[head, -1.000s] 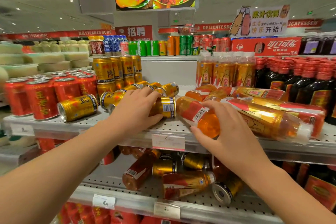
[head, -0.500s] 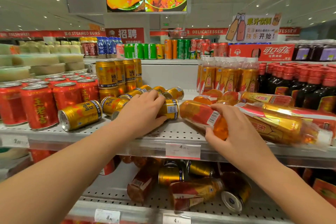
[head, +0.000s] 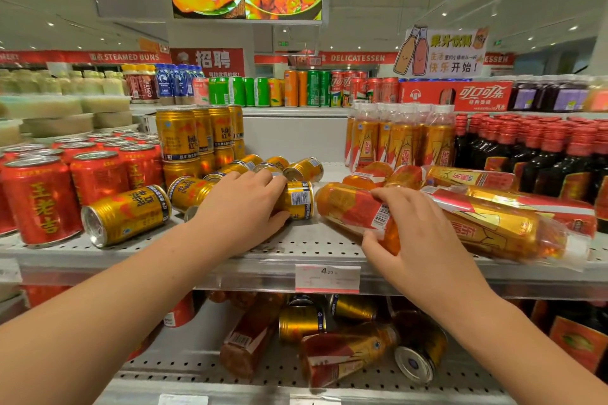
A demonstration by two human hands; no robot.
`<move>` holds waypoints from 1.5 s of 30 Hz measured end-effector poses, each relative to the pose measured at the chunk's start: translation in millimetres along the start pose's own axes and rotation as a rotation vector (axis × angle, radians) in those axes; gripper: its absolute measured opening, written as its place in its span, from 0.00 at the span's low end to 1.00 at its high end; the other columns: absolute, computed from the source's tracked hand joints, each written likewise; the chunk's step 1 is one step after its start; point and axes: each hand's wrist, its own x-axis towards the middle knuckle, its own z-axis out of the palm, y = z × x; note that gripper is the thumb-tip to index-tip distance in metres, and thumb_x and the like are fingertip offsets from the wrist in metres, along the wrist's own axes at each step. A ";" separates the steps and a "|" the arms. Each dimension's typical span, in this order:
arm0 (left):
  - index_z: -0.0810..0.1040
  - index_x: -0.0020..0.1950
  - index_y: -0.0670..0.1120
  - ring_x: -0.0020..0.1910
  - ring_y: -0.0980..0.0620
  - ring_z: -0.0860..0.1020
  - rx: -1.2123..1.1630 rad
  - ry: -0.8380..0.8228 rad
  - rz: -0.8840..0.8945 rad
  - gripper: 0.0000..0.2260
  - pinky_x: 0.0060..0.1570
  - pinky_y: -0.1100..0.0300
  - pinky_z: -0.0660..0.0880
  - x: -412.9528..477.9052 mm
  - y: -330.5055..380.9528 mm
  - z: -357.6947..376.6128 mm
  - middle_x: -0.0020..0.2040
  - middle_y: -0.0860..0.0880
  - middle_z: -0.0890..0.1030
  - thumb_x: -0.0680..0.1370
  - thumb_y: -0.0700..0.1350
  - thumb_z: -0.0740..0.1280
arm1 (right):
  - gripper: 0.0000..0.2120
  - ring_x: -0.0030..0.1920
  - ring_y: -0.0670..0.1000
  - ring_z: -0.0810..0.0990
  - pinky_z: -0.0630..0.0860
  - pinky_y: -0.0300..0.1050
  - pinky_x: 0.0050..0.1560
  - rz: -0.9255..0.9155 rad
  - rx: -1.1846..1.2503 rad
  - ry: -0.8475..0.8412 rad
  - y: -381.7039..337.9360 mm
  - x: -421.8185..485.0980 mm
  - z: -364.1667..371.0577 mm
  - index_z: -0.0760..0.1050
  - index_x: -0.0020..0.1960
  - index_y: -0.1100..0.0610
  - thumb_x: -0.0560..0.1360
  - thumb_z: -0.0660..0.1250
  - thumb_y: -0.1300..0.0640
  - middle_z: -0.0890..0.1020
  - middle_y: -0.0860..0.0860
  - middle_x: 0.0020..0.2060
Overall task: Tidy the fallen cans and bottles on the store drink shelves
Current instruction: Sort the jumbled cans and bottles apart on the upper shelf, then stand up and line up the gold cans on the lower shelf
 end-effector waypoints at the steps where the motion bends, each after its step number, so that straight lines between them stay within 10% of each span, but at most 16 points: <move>1: 0.68 0.73 0.50 0.58 0.48 0.78 0.012 0.000 0.004 0.25 0.58 0.52 0.73 -1.0 0.4 -0.1 0.62 0.51 0.78 0.82 0.64 0.57 | 0.28 0.69 0.46 0.66 0.68 0.49 0.71 0.004 -0.004 0.005 -0.3 -2.0 0.3 0.62 0.75 0.46 0.78 0.64 0.43 0.68 0.45 0.68; 11: 0.81 0.46 0.44 0.39 0.44 0.76 -0.110 0.469 0.239 0.12 0.44 0.47 0.72 -31.2 23.9 -4.6 0.41 0.47 0.79 0.83 0.47 0.62 | 0.21 0.73 0.41 0.62 0.58 0.39 0.67 0.151 0.222 0.280 -16.9 -53.6 -2.6 0.68 0.70 0.41 0.77 0.64 0.45 0.67 0.40 0.70; 16: 0.82 0.49 0.47 0.43 0.49 0.76 -0.388 0.329 -0.002 0.10 0.44 0.51 0.72 -73.0 60.5 6.8 0.45 0.51 0.80 0.82 0.50 0.63 | 0.14 0.69 0.37 0.66 0.60 0.39 0.66 0.157 0.286 0.275 -26.5 -89.0 20.0 0.72 0.65 0.41 0.79 0.64 0.49 0.71 0.34 0.63; 26: 0.76 0.71 0.43 0.73 0.45 0.70 -0.624 0.271 -0.156 0.19 0.73 0.46 0.66 -127.8 86.0 22.2 0.72 0.46 0.73 0.81 0.47 0.68 | 0.18 0.66 0.35 0.66 0.64 0.40 0.65 0.379 0.297 0.146 4.0 -115.5 33.6 0.68 0.69 0.40 0.80 0.63 0.49 0.70 0.33 0.61; 31: 0.80 0.62 0.48 0.66 0.56 0.72 -0.826 0.350 -0.310 0.13 0.68 0.61 0.66 -159.2 119.8 35.2 0.64 0.54 0.75 0.82 0.50 0.62 | 0.15 0.61 0.30 0.66 0.66 0.37 0.59 0.557 0.328 0.131 33.9 -155.0 37.8 0.67 0.65 0.33 0.80 0.62 0.47 0.67 0.24 0.58; 41: 0.77 0.64 0.54 0.61 0.60 0.72 -0.840 -0.120 -0.252 0.14 0.63 0.56 0.73 -155.4 209.2 94.0 0.61 0.60 0.73 0.81 0.55 0.61 | 0.18 0.45 0.30 0.75 0.71 0.28 0.40 0.731 0.297 -0.126 114.6 -213.5 68.1 0.67 0.69 0.39 0.81 0.63 0.49 0.69 0.37 0.63; 45: 0.73 0.68 0.56 0.58 0.62 0.71 -0.860 -0.231 -0.221 0.17 0.57 0.62 0.72 -126.1 255.5 107.3 0.58 0.63 0.72 0.82 0.58 0.59 | 0.18 0.59 0.38 0.71 0.68 0.35 0.53 0.717 0.289 -0.222 159.3 -211.8 82.3 0.66 0.70 0.46 0.82 0.62 0.49 0.69 0.40 0.61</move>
